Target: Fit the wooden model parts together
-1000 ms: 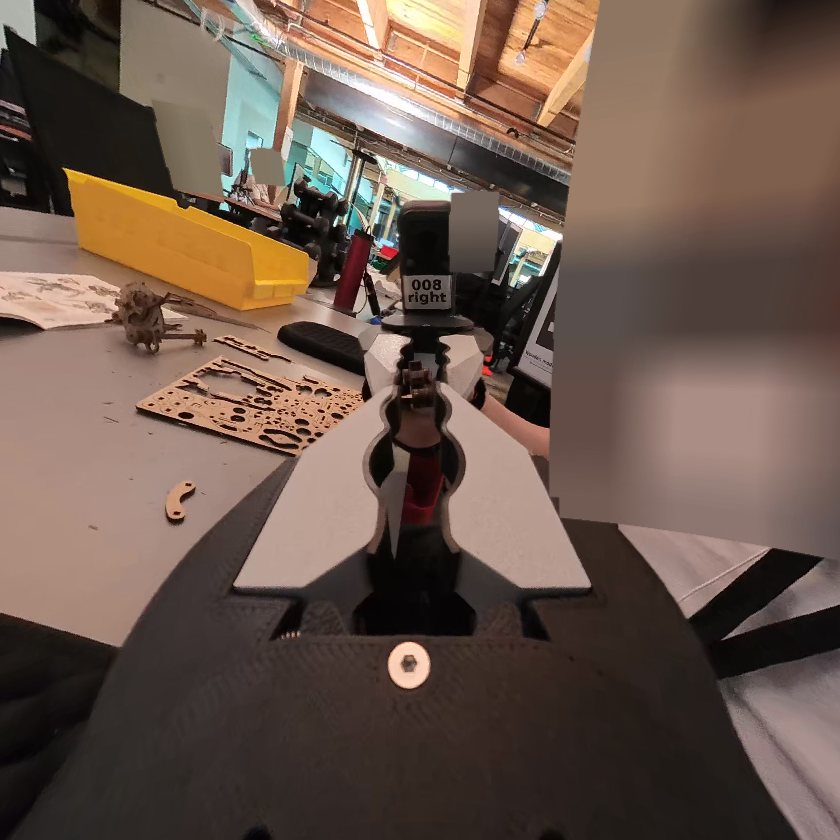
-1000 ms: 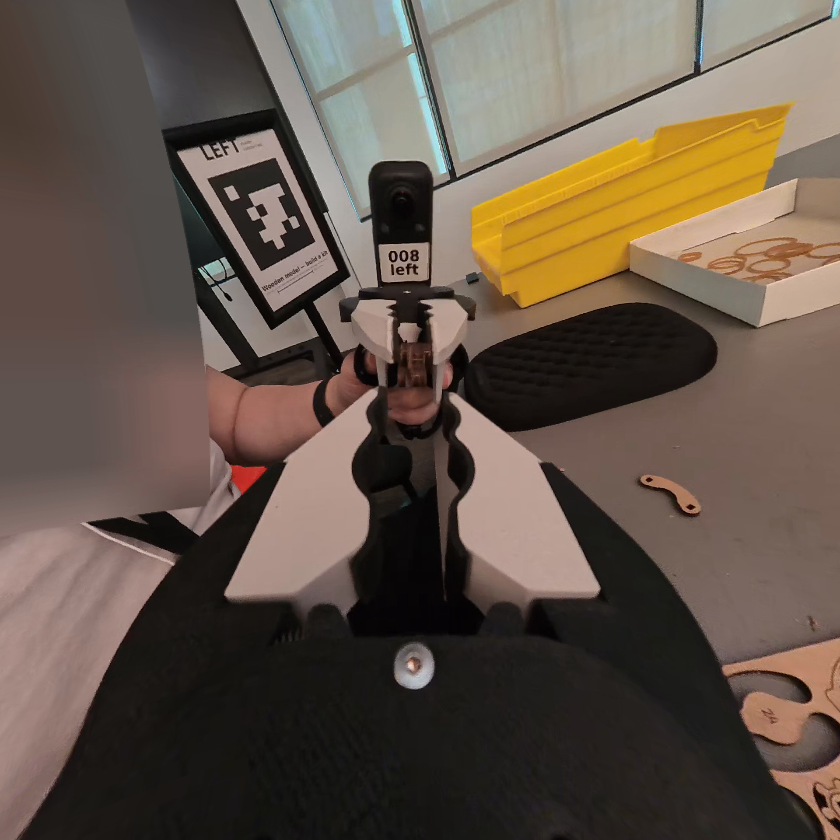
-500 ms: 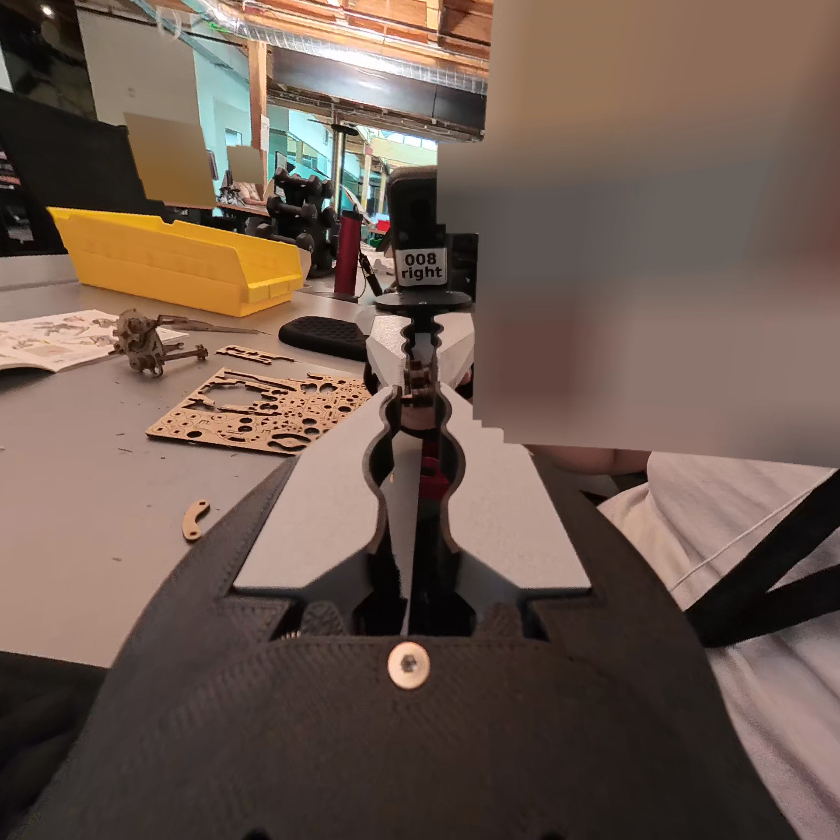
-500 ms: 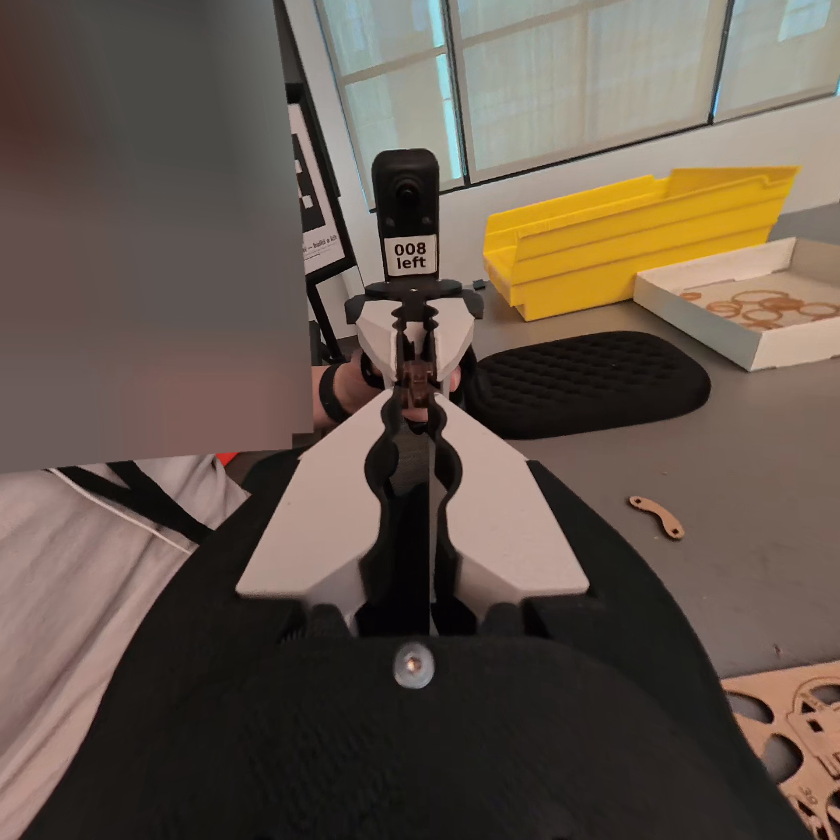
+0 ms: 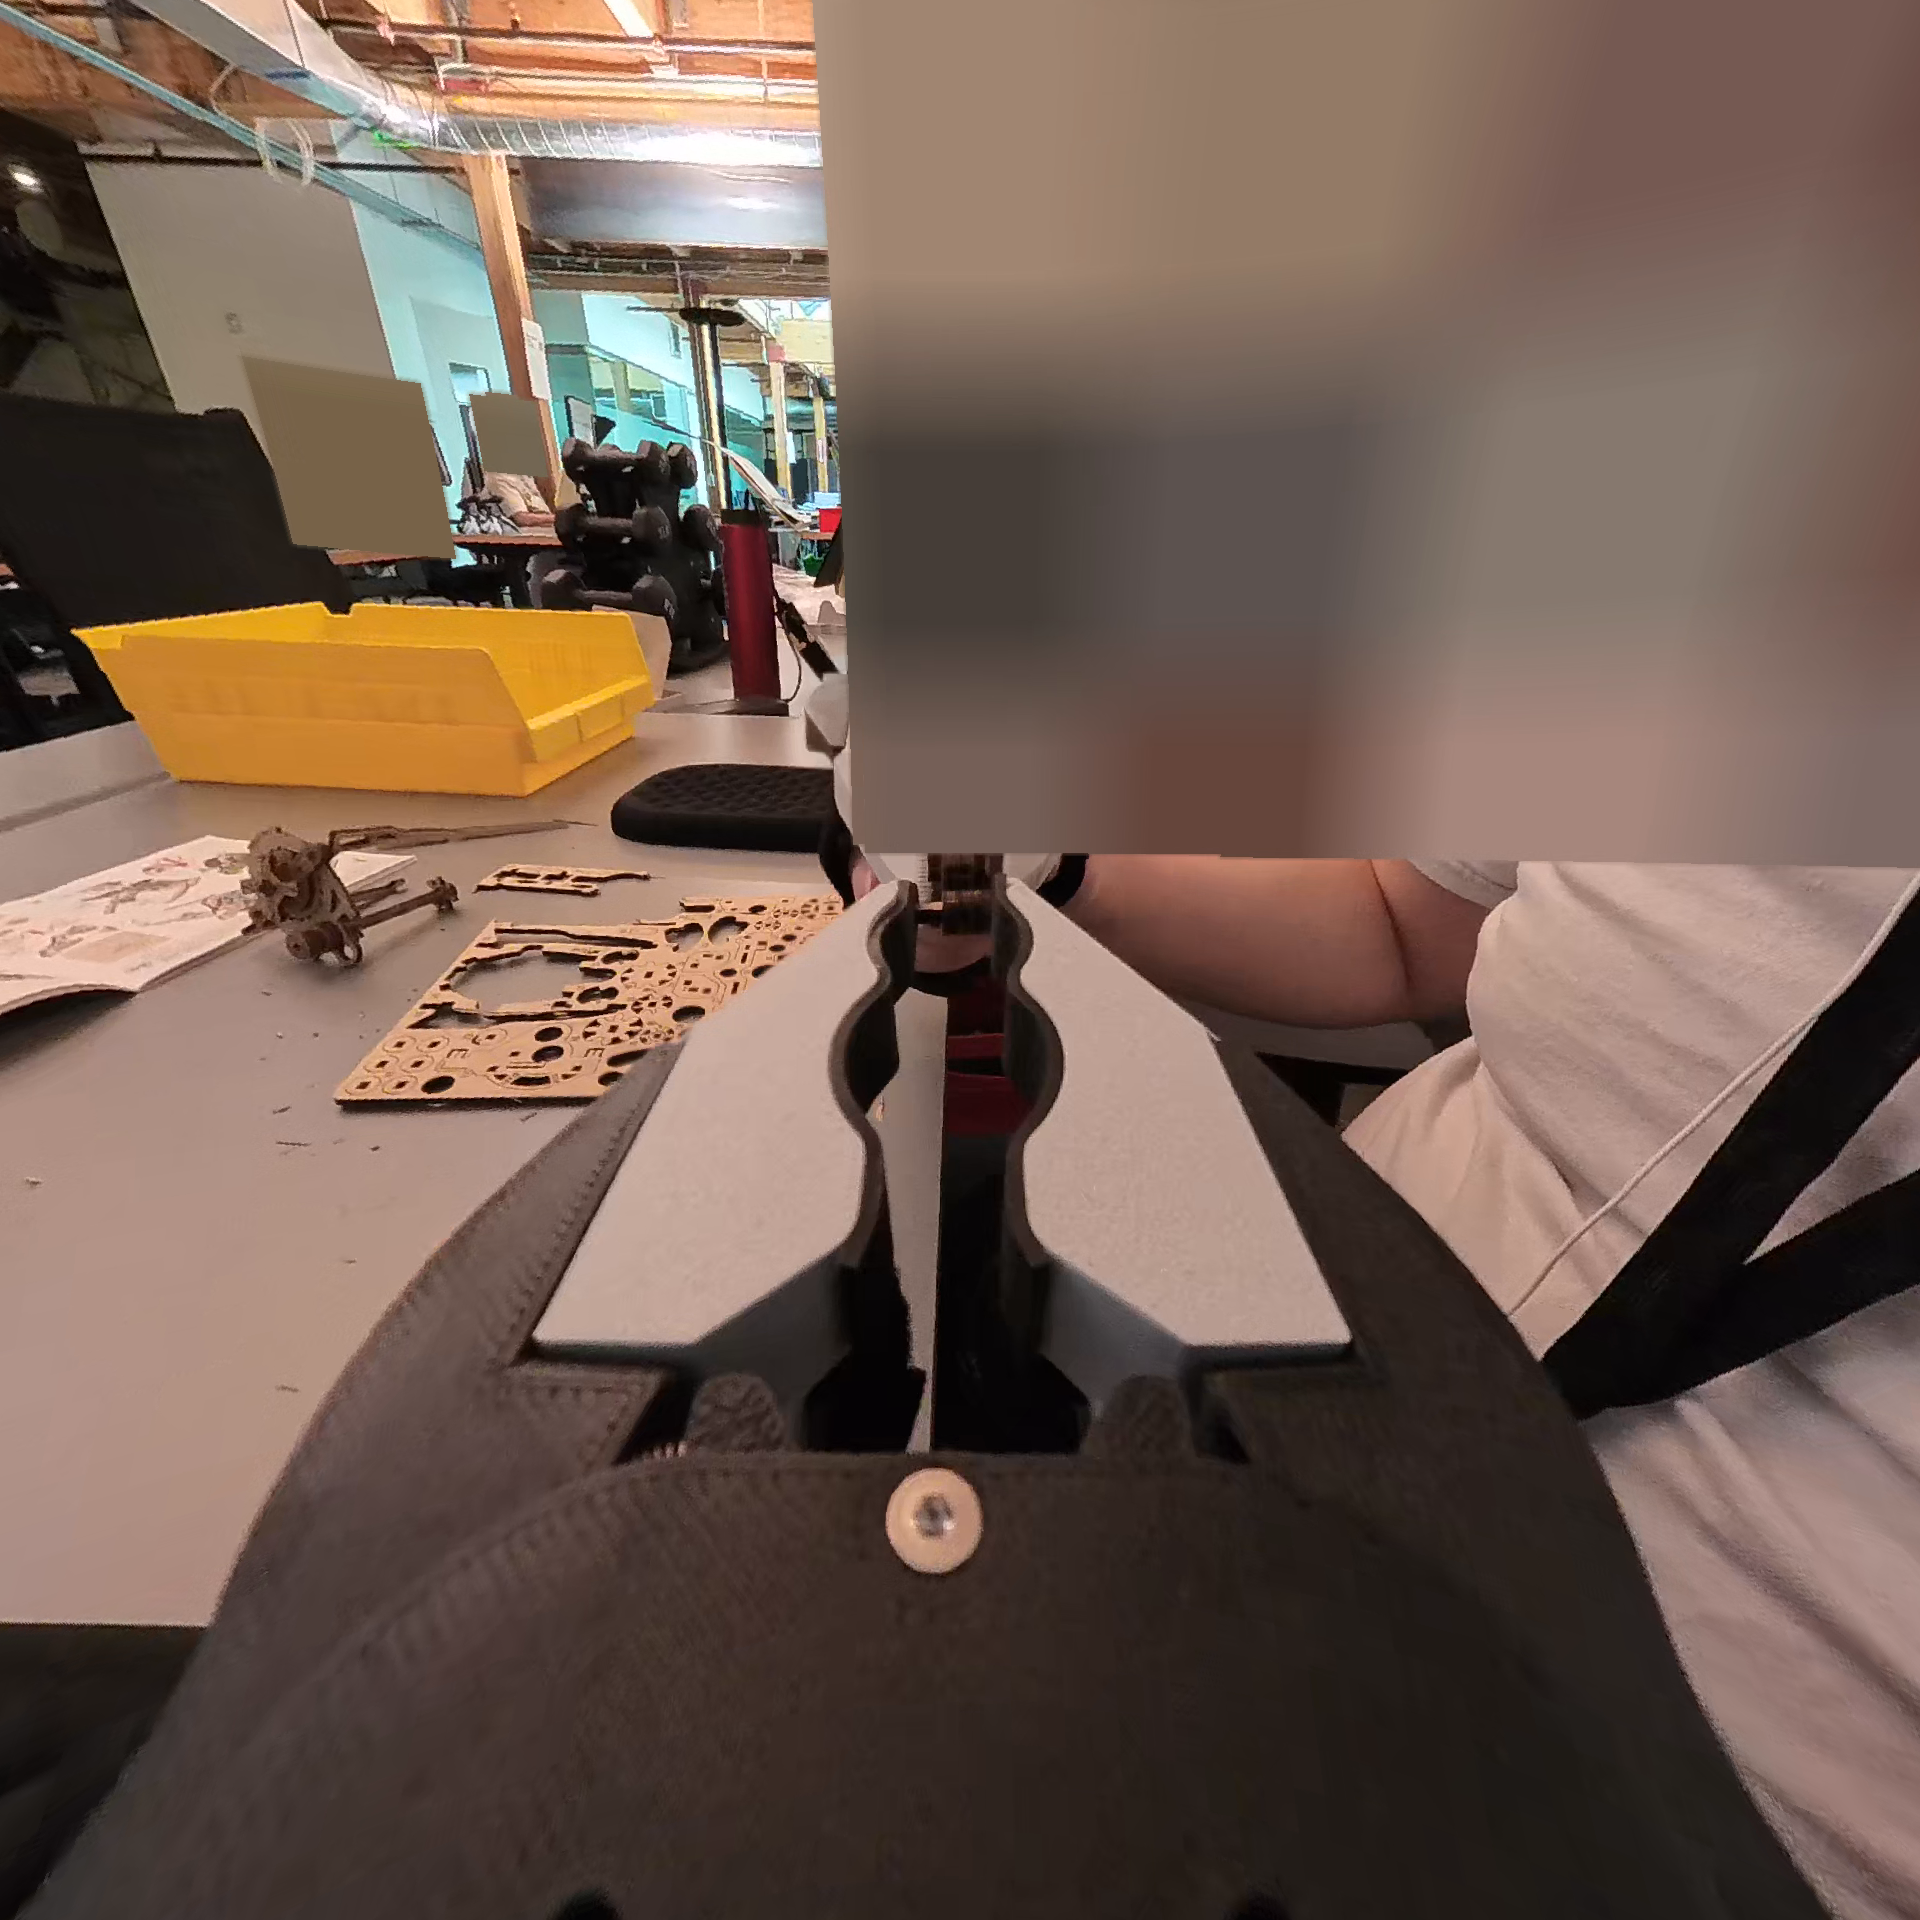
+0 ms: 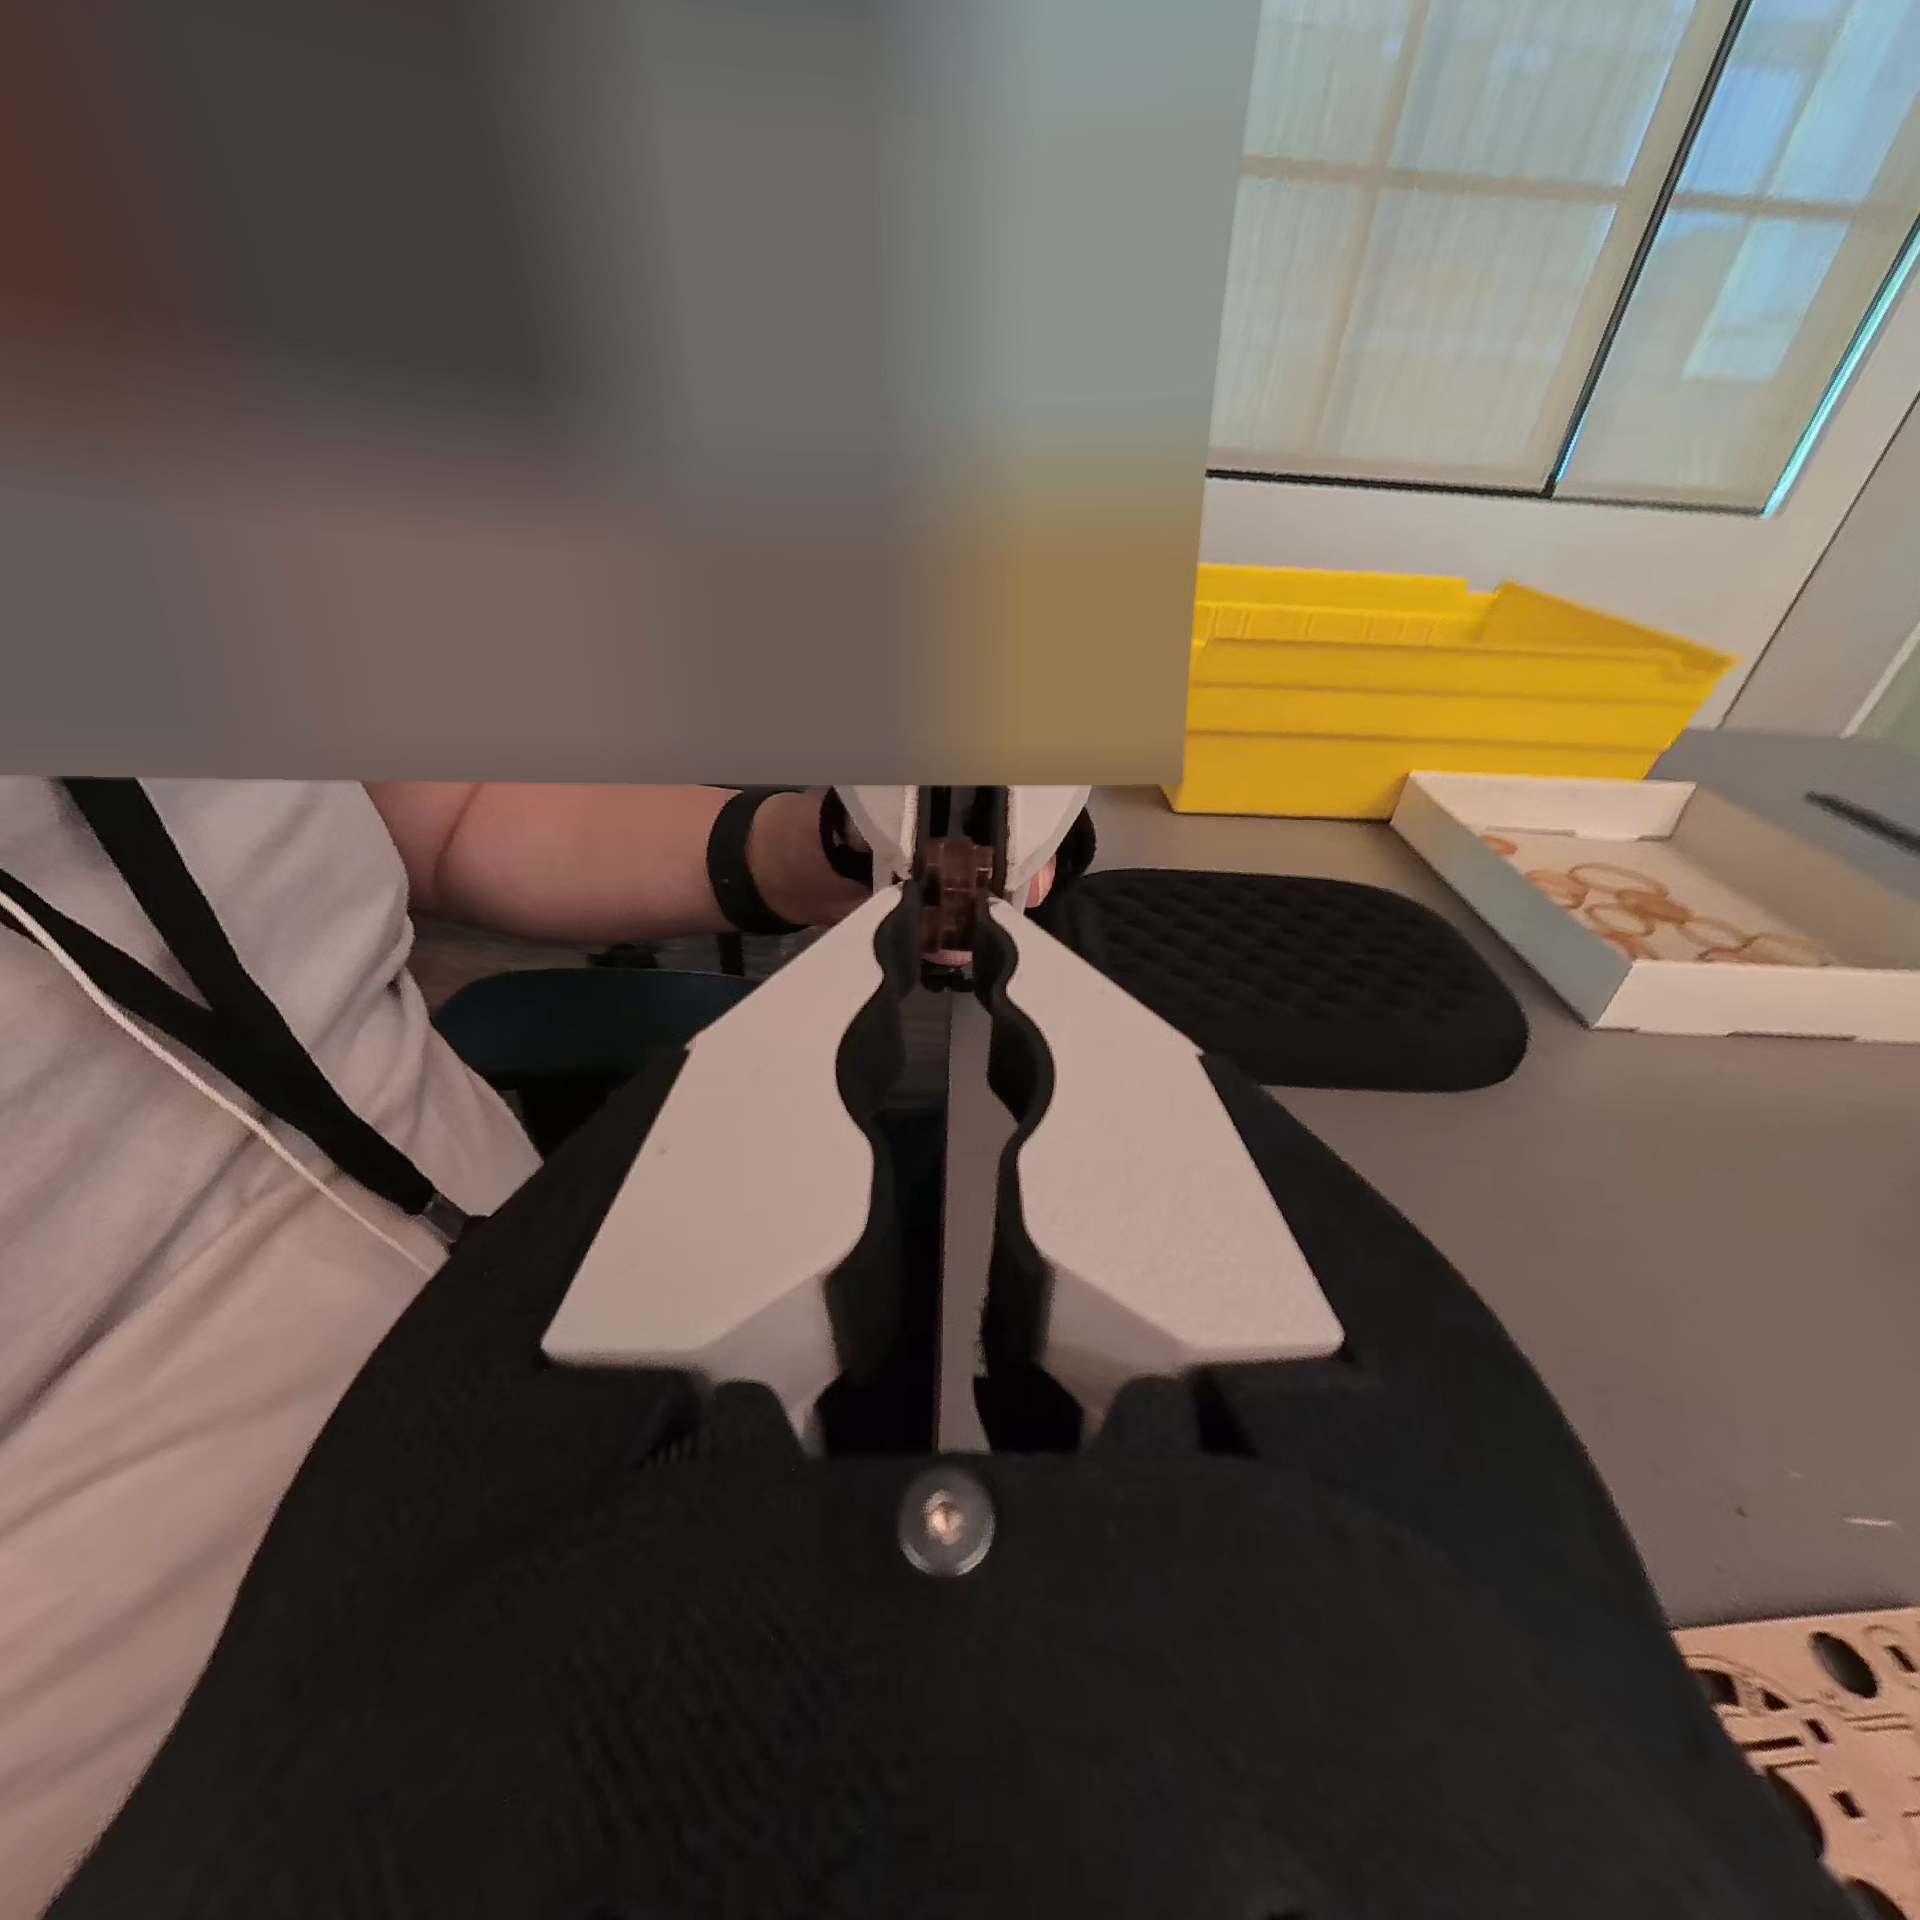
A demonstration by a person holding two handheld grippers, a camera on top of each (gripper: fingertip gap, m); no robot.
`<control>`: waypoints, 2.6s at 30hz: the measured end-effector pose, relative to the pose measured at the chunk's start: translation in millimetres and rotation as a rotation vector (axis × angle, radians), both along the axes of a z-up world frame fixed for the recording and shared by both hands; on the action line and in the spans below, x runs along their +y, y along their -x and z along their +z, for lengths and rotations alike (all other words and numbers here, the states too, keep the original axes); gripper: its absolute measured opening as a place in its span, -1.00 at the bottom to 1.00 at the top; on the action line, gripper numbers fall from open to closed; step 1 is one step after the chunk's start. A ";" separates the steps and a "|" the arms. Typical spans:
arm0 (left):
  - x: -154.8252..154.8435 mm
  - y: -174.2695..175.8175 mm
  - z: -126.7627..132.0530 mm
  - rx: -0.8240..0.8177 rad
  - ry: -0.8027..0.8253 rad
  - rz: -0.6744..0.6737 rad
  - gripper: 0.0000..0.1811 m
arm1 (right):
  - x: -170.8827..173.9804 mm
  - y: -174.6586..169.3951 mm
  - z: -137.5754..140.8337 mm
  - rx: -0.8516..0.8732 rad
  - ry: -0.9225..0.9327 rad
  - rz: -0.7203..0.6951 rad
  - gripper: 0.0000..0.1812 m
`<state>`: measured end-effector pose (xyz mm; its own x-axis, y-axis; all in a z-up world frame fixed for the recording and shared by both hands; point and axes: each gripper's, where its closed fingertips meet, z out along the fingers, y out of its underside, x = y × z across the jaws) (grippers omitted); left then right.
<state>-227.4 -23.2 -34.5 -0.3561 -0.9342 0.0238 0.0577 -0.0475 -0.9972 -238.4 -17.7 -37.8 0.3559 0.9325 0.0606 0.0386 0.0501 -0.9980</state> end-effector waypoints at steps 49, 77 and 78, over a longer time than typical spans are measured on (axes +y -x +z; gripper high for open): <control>-4.6 -0.6 -0.3 0.055 -0.155 0.121 -0.87 | -6.6 -2.8 1.1 -0.080 -0.089 -0.032 -0.93; 5.7 -1.3 0.6 0.065 -0.242 0.282 -0.93 | 4.0 -9.7 3.5 0.000 0.012 -0.076 -0.93; 5.3 -1.3 0.4 0.066 -0.233 0.276 -0.93 | 3.7 -9.7 3.3 -0.002 0.013 -0.077 -0.93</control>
<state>-226.1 -17.9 -34.0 -0.0944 -0.9780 -0.1860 -0.0282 0.1894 -0.9815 -228.7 -14.0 -34.5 0.4264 0.9032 0.0489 0.0435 0.0335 -0.9985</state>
